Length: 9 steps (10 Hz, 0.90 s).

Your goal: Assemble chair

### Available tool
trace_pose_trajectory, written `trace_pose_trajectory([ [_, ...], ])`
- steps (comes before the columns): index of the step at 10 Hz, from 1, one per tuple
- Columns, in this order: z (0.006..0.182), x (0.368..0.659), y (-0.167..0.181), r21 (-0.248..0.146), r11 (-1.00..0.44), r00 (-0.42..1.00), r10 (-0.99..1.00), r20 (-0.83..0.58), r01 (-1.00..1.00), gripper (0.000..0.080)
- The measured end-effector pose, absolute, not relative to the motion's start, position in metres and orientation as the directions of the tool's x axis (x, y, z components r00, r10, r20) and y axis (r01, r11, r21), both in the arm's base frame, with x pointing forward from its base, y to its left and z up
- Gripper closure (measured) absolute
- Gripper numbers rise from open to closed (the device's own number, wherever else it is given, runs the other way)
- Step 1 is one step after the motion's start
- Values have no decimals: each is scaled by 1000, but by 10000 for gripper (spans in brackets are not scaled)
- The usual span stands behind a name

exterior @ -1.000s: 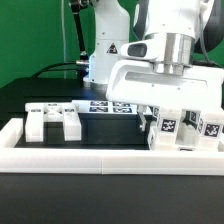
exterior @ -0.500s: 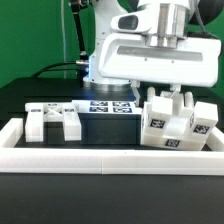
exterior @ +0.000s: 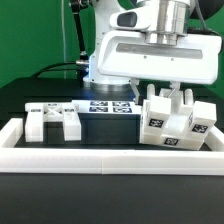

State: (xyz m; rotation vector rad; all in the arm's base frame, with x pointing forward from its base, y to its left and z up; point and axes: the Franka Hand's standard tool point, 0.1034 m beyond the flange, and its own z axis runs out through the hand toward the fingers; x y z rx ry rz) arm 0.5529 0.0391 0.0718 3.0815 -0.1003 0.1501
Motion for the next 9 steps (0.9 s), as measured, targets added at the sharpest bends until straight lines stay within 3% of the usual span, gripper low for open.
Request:
trace_pose_trajectory([
  [6,85,540,31,61,-994,919,-103,-381,-87,461],
  [9,78,549,14,87,-991,842,-133,-522,-103,461],
])
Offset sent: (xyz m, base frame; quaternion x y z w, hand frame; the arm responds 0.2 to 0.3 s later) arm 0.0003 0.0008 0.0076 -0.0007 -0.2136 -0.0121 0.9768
